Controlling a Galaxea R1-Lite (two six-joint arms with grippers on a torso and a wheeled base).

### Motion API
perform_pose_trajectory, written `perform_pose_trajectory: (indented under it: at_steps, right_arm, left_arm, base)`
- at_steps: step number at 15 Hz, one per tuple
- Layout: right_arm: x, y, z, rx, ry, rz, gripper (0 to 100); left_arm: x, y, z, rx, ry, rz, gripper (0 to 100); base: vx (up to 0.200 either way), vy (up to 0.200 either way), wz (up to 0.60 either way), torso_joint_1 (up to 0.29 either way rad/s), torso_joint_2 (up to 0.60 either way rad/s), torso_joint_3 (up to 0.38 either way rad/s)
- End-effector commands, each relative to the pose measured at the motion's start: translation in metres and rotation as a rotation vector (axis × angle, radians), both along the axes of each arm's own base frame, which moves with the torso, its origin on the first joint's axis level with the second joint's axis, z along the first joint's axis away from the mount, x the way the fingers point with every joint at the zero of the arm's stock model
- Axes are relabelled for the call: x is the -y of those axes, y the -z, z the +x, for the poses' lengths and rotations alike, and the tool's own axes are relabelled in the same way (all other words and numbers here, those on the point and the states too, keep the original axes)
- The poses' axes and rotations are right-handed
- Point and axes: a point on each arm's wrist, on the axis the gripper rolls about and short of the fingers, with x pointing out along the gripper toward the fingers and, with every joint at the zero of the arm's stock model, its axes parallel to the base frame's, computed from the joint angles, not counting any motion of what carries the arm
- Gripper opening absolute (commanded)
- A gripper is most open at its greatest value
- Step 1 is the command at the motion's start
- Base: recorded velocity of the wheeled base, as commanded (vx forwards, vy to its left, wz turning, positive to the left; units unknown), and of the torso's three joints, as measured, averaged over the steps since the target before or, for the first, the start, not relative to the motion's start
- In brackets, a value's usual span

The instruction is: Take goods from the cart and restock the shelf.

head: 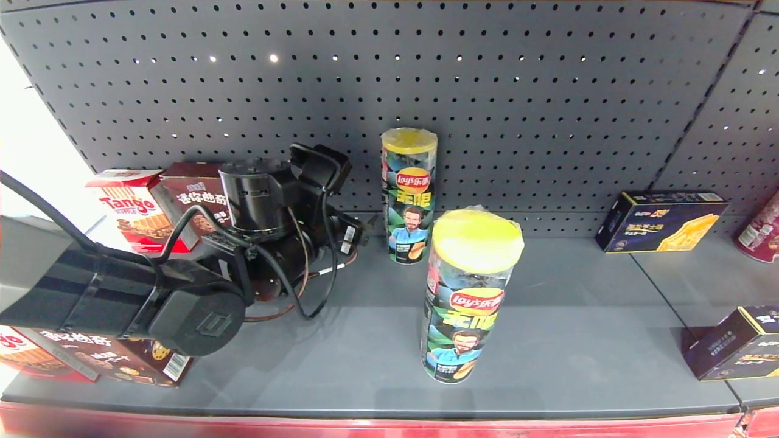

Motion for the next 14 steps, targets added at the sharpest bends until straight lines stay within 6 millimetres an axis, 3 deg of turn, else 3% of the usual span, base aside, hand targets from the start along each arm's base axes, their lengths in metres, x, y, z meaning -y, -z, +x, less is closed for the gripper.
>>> perform_pose_trajectory:
  at_steps: [1, 6, 14]
  right_arm:
    - [0.0, 0.0, 0.0, -0.001, 0.0, 0.0, 100]
    - [0.0, 0.0, 0.0, -0.001, 0.0, 0.0, 100]
    - [0.0, 0.0, 0.0, -0.002, 0.0, 0.0, 100]
  left_arm:
    - [0.007, 0.005, 0.007, -0.005, 0.001, 0.005, 100]
    - [0.024, 0.011, 0.009, -0.009, 0.03, 0.008, 100]
    - [0.029, 0.009, 0.007, 0.0, 0.032, 0.004, 100]
  base:
    - [0.0, 0.0, 0.0, 0.0, 0.0, 0.0]
    - [0.0, 0.0, 0.0, 0.0, 0.0, 0.0]
    - [0.0, 0.0, 0.0, 0.0, 0.0, 0.0]
